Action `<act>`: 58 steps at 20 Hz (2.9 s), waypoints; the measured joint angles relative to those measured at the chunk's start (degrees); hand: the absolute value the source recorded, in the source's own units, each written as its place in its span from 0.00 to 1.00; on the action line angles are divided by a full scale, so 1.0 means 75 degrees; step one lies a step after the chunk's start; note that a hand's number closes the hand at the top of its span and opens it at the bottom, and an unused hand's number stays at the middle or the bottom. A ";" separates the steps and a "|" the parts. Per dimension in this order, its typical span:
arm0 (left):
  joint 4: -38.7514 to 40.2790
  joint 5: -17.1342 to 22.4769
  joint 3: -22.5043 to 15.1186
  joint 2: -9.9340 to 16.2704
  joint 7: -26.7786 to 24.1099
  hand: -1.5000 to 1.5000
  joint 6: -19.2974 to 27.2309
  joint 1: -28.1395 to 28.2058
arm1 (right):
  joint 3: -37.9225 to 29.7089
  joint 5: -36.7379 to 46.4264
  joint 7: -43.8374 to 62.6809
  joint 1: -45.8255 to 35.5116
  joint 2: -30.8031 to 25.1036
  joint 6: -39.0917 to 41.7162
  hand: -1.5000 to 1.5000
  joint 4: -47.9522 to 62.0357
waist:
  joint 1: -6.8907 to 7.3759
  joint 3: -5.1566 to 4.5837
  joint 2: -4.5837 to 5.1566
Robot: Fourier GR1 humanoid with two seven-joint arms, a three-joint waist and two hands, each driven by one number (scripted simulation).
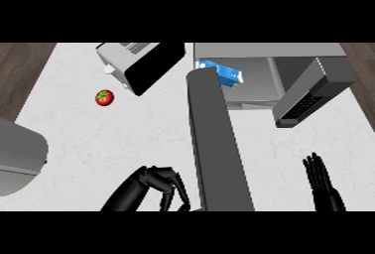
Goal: Pick up the milk, place it into the microwave and close the microwave
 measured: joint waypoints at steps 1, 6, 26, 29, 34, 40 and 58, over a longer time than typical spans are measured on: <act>0.0142 0.0013 -0.0039 -0.0011 0.0067 1.00 -0.0110 -0.0160 | 0.0037 -0.0073 0.0045 0.0164 -0.0004 0.0035 0.00 -0.0256 | -0.0009 0.0000 -0.0001; 0.1205 -0.0042 -0.0473 -0.0257 0.0188 1.00 -0.0207 -0.1052 | 0.0150 -0.0429 0.0192 0.0936 -0.0225 0.0249 0.00 -0.1151 | -0.0018 0.0003 0.0001; 0.4570 0.2113 -0.3381 -0.0374 0.0265 1.00 0.3691 -0.4639 | 0.1230 -0.1853 0.1166 0.2067 -0.0889 0.1100 0.00 -0.4745 | -0.0836 -0.0027 0.0096; 0.4886 0.2651 -0.3331 -0.0361 -0.0027 0.00 0.4180 -0.4984 | 0.1335 -0.2086 0.1408 0.2094 -0.0998 0.1156 0.00 -0.5226 | -0.1007 -0.0035 0.0143; 0.5368 0.3438 -0.3196 -0.0368 -0.0536 1.00 0.4772 -0.5412 | 0.1508 -0.2361 0.1713 0.2105 -0.1203 0.1273 0.00 -0.5862 | -0.1376 -0.0038 0.0248; 0.6008 0.4069 -0.2756 -0.0364 -0.1046 1.00 0.5543 -0.6069 | 0.1630 -0.2774 0.2100 0.2178 -0.1455 0.1478 0.00 -0.6393 | -0.1647 -0.0035 0.0332; 0.7391 0.5887 -0.1716 -0.0369 -0.2354 1.00 0.5816 -0.7309 | 0.1745 -0.3780 0.2876 0.2359 -0.2037 0.1901 0.00 -0.7607 | -0.2383 -0.0025 0.0557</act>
